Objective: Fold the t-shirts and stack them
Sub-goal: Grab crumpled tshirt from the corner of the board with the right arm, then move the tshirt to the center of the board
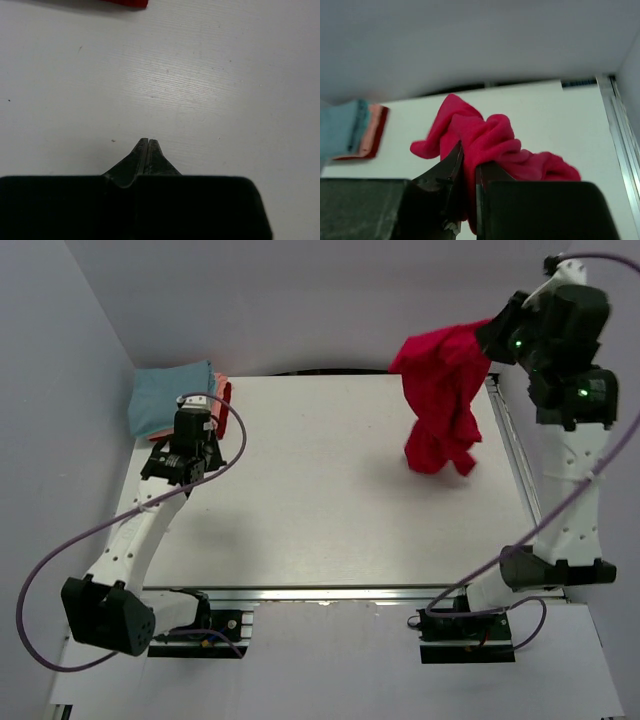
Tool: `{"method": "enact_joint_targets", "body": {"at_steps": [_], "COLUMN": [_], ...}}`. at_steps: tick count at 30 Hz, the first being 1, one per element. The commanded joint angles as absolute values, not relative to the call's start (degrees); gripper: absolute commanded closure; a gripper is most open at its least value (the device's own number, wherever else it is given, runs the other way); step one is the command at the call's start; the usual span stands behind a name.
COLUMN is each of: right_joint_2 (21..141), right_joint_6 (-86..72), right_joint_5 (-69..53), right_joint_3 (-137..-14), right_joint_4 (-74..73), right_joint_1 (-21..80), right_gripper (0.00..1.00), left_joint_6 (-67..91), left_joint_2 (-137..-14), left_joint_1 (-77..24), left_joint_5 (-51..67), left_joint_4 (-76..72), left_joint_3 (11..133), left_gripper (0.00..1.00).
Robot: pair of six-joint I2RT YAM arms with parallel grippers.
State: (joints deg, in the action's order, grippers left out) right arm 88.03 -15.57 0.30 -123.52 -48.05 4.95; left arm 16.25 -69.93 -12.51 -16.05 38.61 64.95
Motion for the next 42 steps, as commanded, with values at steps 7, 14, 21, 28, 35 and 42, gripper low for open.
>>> {"method": "enact_joint_targets", "body": {"at_steps": [7,14,21,28,35,42], "right_joint_2": [88.3,92.5,90.5,93.9,101.5,98.3], "right_joint_6": [-17.3,-16.8,-16.0,-17.5,-16.6,-15.3], "right_joint_5": [-12.8,-8.4,-0.4,-2.1,5.4,13.6], "right_joint_3": [-134.6,-132.0,-104.0,-83.8,-87.4,-98.4], "right_joint_4": [-46.2,-44.6,-34.6,-26.6,-28.1,-35.9], "right_joint_1": [17.5,28.1,33.7,35.8,38.8,38.9], "right_gripper": [1.0,1.0,1.0,0.85,0.11,0.11], "left_joint_6": [17.7,18.4,17.8,17.8,18.5,24.8], "left_joint_2": [-62.1,-59.3,-57.6,-57.3,-56.4,-54.2], "left_joint_1": [-12.5,-12.5,-12.5,-12.5,-12.5,-12.7], "left_joint_5": [-21.6,-22.6,-20.9,-20.1,-18.2,-4.0], "left_joint_4": [43.9,44.3,43.0,41.8,41.6,35.0], "left_joint_3": [66.6,64.2,62.1,60.6,58.5,51.5], "left_gripper": [0.96,0.96,0.83,0.65,0.47,0.34]}}
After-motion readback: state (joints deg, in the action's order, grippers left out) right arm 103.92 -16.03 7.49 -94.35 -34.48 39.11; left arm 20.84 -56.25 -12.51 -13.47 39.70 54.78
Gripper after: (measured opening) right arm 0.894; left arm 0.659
